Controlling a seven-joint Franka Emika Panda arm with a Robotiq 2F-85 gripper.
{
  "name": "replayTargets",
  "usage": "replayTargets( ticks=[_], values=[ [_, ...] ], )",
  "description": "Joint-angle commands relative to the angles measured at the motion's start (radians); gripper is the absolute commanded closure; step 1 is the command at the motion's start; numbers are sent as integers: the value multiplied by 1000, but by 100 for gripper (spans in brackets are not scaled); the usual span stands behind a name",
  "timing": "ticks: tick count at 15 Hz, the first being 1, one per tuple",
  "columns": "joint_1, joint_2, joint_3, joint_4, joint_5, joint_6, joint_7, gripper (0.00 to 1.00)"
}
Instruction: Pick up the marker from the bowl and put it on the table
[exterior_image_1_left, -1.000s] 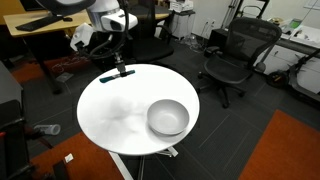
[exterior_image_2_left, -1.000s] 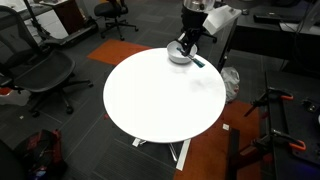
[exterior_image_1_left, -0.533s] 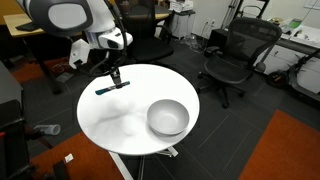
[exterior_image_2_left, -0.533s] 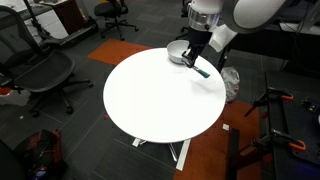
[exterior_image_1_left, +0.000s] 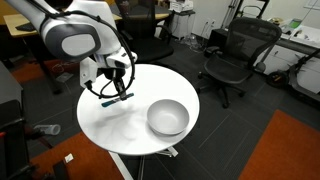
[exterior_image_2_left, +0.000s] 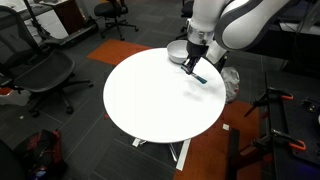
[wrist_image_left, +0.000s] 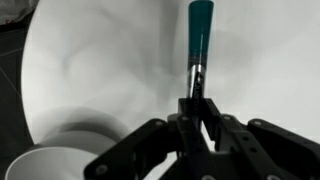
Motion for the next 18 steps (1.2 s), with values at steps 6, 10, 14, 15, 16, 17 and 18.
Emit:
replayTargets(
  ticks=[6,10,14,15,16,17,18],
  values=[
    [8,61,-12,45,26,15,-25,42],
    [43,4,-50,32,-10,17,9,12],
    [87,-112,-91,-3,-56,-13,39,0],
    [89,-148,-89,-12,-58,-29,40,0],
    [89,-183,-83,-24,-59,-39,34,0],
    [89,-222,-77,-39,-64,-50,33,0],
    [88,-256,-71,-50,-72,-65,37,0]
  ],
)
